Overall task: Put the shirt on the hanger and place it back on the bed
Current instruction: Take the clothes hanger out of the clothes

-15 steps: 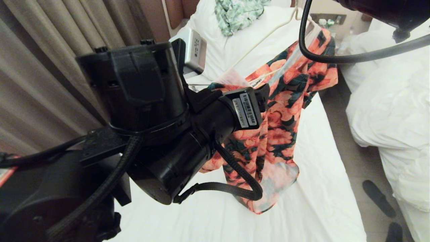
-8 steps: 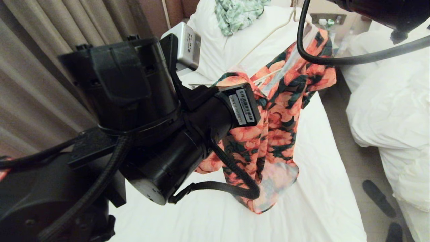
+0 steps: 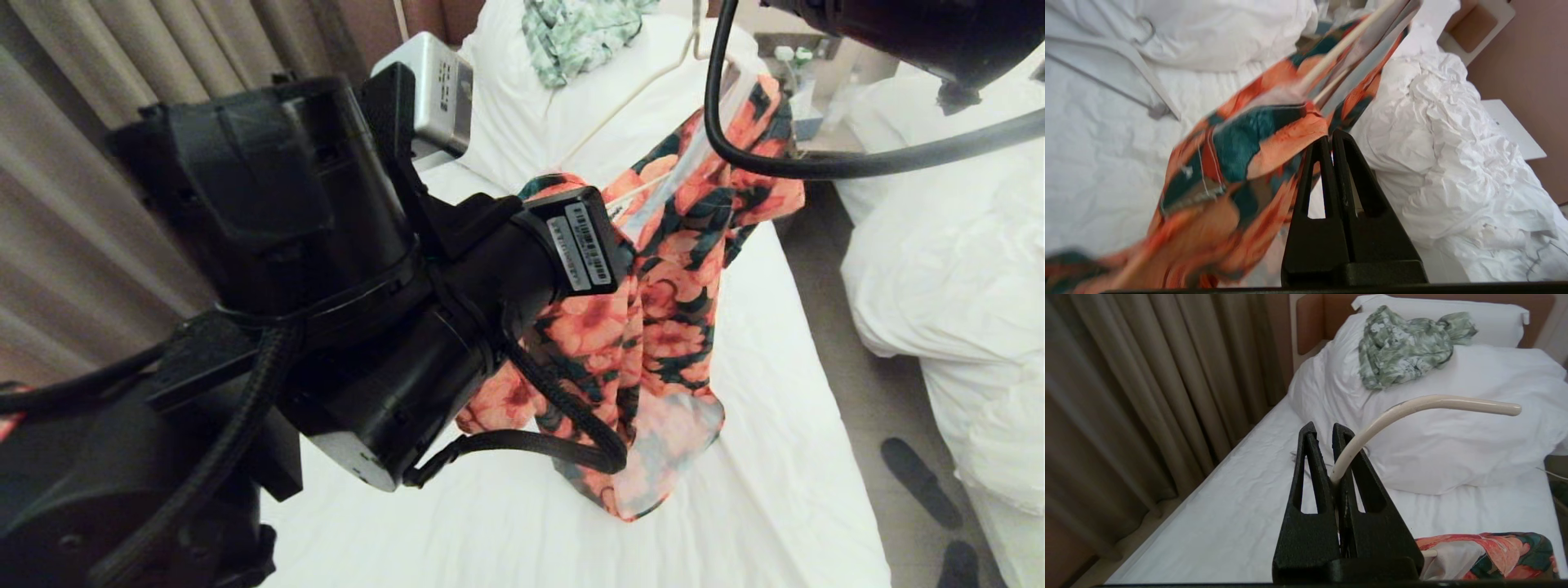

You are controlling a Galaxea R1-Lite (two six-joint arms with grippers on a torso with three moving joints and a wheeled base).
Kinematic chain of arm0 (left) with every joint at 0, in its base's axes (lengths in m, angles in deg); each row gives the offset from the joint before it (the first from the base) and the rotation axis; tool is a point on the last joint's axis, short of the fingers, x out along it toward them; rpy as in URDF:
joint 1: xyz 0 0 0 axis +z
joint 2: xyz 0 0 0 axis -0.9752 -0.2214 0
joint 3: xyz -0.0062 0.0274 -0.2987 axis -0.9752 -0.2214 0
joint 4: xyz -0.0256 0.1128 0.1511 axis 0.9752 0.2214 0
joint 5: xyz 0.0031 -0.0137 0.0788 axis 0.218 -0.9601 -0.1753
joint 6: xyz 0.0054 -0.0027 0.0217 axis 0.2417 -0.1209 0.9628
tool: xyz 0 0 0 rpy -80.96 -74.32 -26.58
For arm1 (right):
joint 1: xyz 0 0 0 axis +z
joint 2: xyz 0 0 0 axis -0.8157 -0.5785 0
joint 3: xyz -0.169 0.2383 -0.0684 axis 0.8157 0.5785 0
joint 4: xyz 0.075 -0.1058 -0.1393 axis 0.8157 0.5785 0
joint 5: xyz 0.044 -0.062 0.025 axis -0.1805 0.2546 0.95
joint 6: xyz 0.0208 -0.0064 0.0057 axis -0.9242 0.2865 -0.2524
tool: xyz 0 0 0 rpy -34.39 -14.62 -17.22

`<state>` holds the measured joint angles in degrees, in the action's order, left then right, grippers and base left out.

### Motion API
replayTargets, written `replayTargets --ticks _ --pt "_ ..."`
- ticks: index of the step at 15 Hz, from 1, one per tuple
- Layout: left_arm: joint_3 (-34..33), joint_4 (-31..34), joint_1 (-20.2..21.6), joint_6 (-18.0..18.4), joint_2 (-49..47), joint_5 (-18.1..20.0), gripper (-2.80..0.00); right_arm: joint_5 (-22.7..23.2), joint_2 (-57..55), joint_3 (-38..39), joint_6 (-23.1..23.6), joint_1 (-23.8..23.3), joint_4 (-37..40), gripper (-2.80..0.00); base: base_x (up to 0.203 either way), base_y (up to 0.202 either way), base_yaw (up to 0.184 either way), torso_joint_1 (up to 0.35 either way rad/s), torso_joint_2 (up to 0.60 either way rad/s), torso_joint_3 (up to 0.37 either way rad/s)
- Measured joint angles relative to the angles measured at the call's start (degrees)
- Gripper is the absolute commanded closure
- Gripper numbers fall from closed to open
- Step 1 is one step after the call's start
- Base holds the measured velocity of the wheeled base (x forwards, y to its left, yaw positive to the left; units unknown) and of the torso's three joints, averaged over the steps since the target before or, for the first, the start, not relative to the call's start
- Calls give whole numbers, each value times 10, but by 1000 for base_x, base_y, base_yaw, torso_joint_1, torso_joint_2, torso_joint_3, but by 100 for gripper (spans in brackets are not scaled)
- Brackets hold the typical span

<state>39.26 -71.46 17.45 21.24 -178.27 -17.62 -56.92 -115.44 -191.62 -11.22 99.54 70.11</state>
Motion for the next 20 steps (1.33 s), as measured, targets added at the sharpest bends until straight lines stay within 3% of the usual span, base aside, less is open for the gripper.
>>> replayTargets --ticks 3,12,16,20 --pt "-6 -34 0 25 5 0 0 -12 0 13 0 15 -2 0 0 0 0 0 0 0" --pt "-6 -27 1 29 41 3 0 -14 -11 2 11 16 -1 0 0 0 0 0 0 0" --pt "4 54 13 28 53 10 0 -13 -11 -7 12 -12 0 0 0 0 0 0 0 0" --pt "8 91 18 28 62 11 0 -10 -11 -11 12 -26 0 0 0 0 0 0 0 0"
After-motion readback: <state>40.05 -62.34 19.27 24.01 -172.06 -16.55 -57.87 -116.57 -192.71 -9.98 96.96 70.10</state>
